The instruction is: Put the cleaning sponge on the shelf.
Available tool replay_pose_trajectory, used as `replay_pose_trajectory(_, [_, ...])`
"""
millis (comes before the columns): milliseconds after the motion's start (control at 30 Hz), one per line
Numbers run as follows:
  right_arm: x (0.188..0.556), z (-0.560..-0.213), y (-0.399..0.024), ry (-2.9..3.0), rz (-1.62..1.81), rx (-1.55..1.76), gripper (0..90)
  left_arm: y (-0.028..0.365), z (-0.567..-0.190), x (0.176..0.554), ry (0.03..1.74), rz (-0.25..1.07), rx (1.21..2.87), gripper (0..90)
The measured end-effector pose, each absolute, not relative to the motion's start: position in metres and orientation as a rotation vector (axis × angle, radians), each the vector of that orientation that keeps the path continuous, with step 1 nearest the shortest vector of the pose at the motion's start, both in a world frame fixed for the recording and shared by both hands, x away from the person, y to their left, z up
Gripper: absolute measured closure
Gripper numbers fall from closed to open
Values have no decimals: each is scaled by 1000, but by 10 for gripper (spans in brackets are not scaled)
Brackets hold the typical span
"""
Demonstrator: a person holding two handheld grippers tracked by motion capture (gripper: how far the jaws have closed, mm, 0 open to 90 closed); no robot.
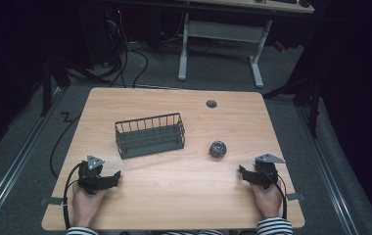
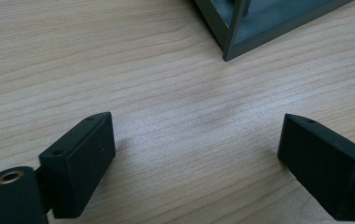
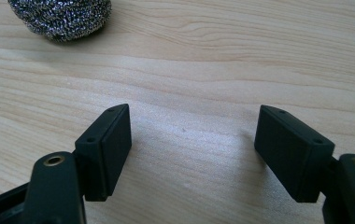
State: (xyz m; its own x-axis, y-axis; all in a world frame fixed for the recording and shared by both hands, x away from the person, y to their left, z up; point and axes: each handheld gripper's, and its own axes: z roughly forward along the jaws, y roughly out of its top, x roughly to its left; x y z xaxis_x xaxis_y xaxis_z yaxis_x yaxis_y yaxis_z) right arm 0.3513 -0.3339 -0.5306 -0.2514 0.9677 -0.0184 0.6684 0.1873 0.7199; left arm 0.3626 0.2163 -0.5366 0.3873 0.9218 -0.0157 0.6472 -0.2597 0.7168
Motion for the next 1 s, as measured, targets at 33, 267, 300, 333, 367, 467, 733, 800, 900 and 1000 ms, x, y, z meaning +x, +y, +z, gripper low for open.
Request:
replay_pose_trajectory(33, [351, -531, -334, 1992, 829, 1528, 277, 216, -536, 363, 1339, 547, 2010, 144])
replay_pose_trajectory(267, [351, -531, -334, 1992, 830, 1529, 277, 218, -528, 362, 1326, 514, 1985, 151])
replay_pose_trajectory(300, [351, -531, -334, 1991, 829, 1531, 277, 218, -526, 361, 1326, 506, 1980, 151])
replay_pose_trajectory(333, [351, -531, -334, 1991, 830, 1531, 277, 218, -526, 361, 1326, 506, 1980, 151])
replay_pose_trajectory(367, [351, -531, -334, 1991, 830, 1531, 277, 218, -523, 361, 1318, 488, 1978, 151])
replay_pose_trajectory(467, [351, -531, -334, 1991, 830, 1530, 277, 218, -517, 360, 1303, 485, 1971, 151])
replay_pose_trajectory(733, [351, -531, -334, 1991, 830, 1530, 277, 215, -491, 359, 1245, 451, 1930, 152])
replay_pose_trajectory(800, [351, -531, -334, 1991, 830, 1530, 277, 214, -485, 361, 1239, 439, 1936, 156])
replay_pose_trajectory(900, [351, -531, -334, 1991, 830, 1531, 277, 212, -477, 363, 1228, 426, 1942, 158])
replay_pose_trajectory(1000, [351, -531, -334, 1992, 830, 1530, 276, 211, -469, 366, 1225, 421, 1934, 159])
